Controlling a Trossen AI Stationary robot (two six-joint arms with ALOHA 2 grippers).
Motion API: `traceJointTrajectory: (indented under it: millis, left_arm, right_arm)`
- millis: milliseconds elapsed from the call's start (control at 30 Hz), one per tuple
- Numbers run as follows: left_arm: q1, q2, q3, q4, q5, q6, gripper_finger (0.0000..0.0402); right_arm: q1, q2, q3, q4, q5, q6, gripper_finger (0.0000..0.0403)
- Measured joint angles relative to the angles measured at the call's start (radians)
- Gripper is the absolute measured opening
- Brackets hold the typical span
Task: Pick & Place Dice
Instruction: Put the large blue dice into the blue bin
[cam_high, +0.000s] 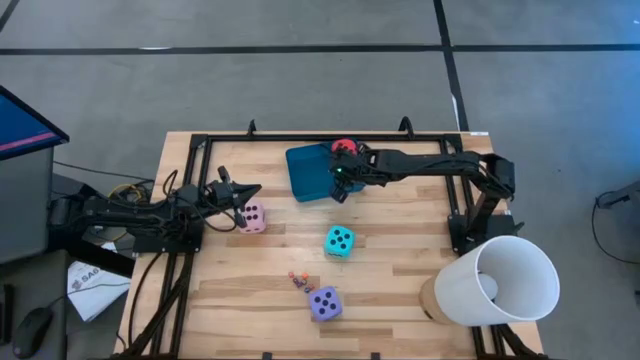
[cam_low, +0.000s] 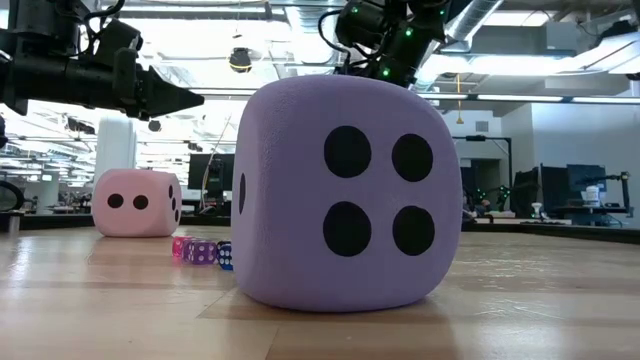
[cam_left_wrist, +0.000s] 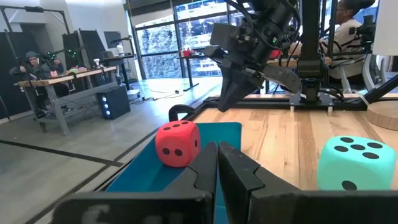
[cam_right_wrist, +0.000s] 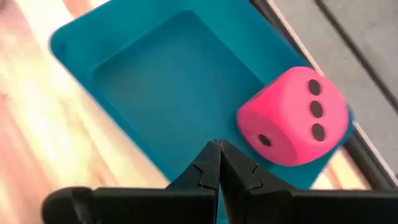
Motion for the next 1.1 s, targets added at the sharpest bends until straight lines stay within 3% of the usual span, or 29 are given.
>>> traceJointTrajectory:
  millis: [300,600,1100]
  left_arm:
    - [0.000,0.000,0.000,0.000,0.000,0.000,0.0006]
    - [0.000,0.000,0.000,0.000,0.000,0.000,0.0006]
    - [0.000,0.000,0.000,-0.002,0.000,0.001,0.0006]
  right_arm:
    - [0.069,0.000,0.000,-0.003,-0.011,0.033,0.0000]
    - [0.132,0.000,0.000,-0.059,-0.108,0.052,0.0000]
    - [0.150,0.000,0.000,-0.084,-0.187,0.053,0.0000]
